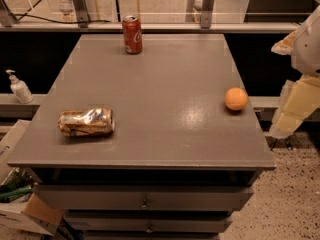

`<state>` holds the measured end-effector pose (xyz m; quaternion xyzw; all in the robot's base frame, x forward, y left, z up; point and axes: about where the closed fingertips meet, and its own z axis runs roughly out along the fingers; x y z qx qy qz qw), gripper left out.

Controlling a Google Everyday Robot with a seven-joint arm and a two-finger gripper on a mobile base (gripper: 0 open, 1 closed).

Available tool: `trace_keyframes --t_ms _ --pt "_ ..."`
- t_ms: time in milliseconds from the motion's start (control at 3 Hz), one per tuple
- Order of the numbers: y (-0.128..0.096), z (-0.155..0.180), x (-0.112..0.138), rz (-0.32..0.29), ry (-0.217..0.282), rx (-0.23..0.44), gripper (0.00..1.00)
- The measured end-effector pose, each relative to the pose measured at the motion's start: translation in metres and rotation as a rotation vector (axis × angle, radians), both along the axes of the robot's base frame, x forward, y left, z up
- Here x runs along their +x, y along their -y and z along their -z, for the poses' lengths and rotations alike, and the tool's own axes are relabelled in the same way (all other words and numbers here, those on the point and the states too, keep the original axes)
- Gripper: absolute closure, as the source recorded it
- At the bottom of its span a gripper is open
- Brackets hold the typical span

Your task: Move orange near coke can

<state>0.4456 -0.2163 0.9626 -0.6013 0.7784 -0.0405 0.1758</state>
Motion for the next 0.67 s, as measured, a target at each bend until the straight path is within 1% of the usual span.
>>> trace_keyframes --t_ms 333,667 --pt "0.003 0.033 0.018 0.021 0.027 0.045 0.00" --pt "0.007 0.062 0.041 0.050 0.053 0.083 0.00"
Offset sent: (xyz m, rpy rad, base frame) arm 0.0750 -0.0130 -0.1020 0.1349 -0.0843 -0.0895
